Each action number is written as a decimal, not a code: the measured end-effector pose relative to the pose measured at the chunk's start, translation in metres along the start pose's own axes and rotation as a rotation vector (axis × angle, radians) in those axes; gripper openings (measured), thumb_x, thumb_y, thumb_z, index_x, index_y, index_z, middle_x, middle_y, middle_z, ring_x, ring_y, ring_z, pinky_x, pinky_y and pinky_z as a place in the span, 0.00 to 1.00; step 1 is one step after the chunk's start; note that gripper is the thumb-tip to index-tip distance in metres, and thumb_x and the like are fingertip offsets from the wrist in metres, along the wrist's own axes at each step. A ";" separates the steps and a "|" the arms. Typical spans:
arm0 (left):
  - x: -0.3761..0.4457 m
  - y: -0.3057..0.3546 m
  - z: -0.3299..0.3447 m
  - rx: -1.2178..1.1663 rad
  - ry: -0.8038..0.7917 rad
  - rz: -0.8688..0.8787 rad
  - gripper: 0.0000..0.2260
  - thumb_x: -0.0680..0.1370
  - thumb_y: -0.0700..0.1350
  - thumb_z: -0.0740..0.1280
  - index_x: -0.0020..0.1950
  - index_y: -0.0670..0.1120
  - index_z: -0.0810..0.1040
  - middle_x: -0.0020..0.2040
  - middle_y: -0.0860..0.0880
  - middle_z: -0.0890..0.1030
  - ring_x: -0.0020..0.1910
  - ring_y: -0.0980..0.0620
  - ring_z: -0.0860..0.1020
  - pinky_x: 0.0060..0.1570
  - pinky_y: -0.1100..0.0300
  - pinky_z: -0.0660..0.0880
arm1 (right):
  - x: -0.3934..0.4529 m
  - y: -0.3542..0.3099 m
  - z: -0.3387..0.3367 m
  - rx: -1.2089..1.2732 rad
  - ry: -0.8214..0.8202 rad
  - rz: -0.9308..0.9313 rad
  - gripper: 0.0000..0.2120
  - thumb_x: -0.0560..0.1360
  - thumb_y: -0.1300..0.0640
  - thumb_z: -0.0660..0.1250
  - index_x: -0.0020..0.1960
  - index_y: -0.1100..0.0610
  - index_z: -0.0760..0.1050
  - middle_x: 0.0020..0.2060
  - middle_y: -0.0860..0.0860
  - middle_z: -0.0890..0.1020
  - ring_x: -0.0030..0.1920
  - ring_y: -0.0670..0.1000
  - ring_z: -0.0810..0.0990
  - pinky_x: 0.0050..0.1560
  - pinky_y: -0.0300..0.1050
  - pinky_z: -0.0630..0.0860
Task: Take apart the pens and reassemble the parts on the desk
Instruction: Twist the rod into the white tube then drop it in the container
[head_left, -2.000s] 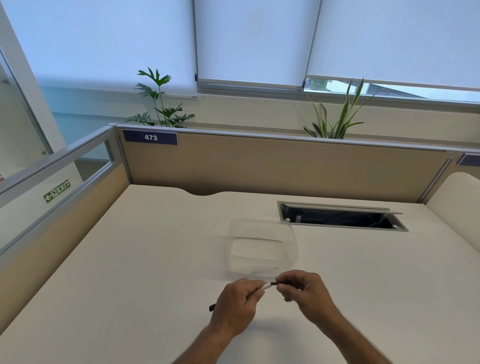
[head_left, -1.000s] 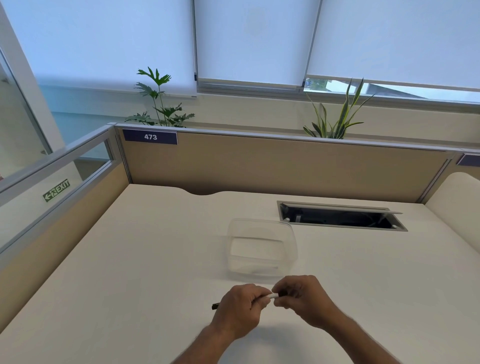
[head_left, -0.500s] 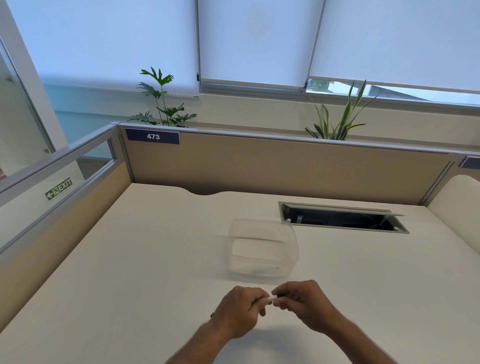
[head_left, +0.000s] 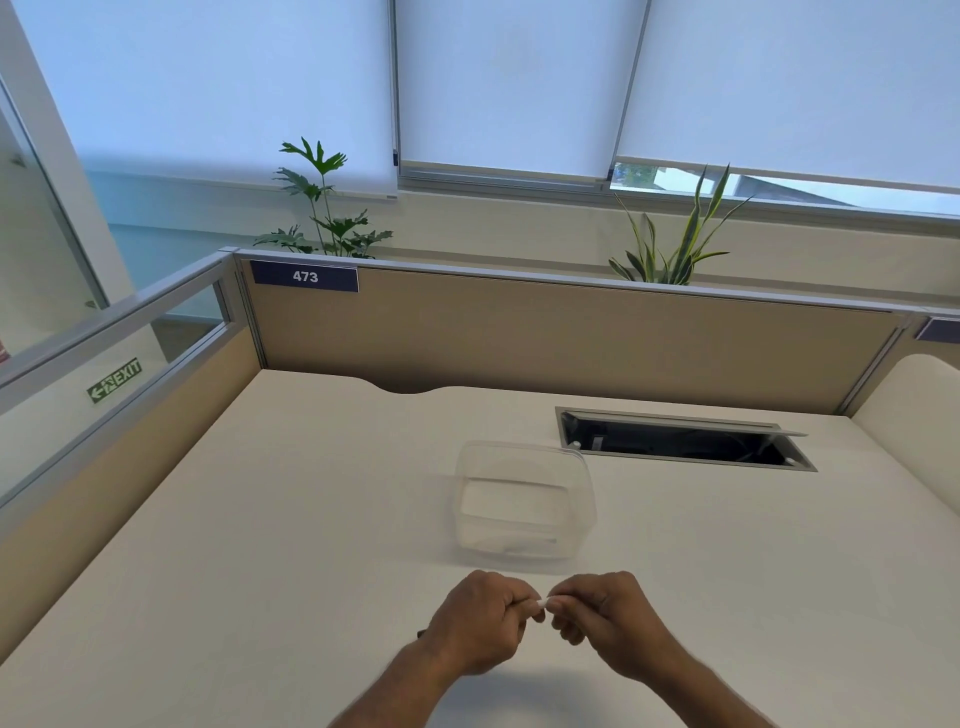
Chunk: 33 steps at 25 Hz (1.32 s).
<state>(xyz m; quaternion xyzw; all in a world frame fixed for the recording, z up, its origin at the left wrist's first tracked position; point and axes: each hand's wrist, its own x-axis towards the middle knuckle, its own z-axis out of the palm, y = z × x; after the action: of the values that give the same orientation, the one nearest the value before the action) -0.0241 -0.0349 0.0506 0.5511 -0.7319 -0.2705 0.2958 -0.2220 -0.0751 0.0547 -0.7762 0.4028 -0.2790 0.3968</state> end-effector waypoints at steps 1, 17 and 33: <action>0.001 0.000 0.001 0.045 0.029 0.020 0.09 0.78 0.50 0.62 0.44 0.50 0.80 0.35 0.52 0.83 0.33 0.53 0.77 0.37 0.60 0.75 | 0.000 0.000 0.000 0.016 0.008 0.023 0.10 0.76 0.62 0.69 0.40 0.53 0.85 0.31 0.54 0.85 0.29 0.48 0.82 0.32 0.42 0.80; 0.006 0.006 -0.008 0.129 -0.076 -0.008 0.11 0.78 0.48 0.61 0.43 0.49 0.83 0.37 0.50 0.86 0.36 0.54 0.80 0.42 0.58 0.78 | -0.003 0.005 -0.001 0.098 -0.016 0.047 0.02 0.74 0.56 0.72 0.44 0.53 0.83 0.35 0.53 0.86 0.34 0.51 0.84 0.37 0.45 0.82; 0.008 0.006 -0.008 0.194 0.050 0.118 0.10 0.76 0.53 0.64 0.47 0.51 0.83 0.38 0.51 0.85 0.35 0.52 0.78 0.36 0.57 0.76 | -0.002 0.002 0.004 0.225 -0.053 0.304 0.26 0.80 0.42 0.59 0.30 0.55 0.79 0.21 0.55 0.79 0.18 0.51 0.73 0.20 0.38 0.70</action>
<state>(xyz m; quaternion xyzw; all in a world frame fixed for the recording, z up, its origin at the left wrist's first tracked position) -0.0242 -0.0417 0.0614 0.5398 -0.7781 -0.1665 0.2747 -0.2207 -0.0729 0.0509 -0.6642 0.4710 -0.2384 0.5294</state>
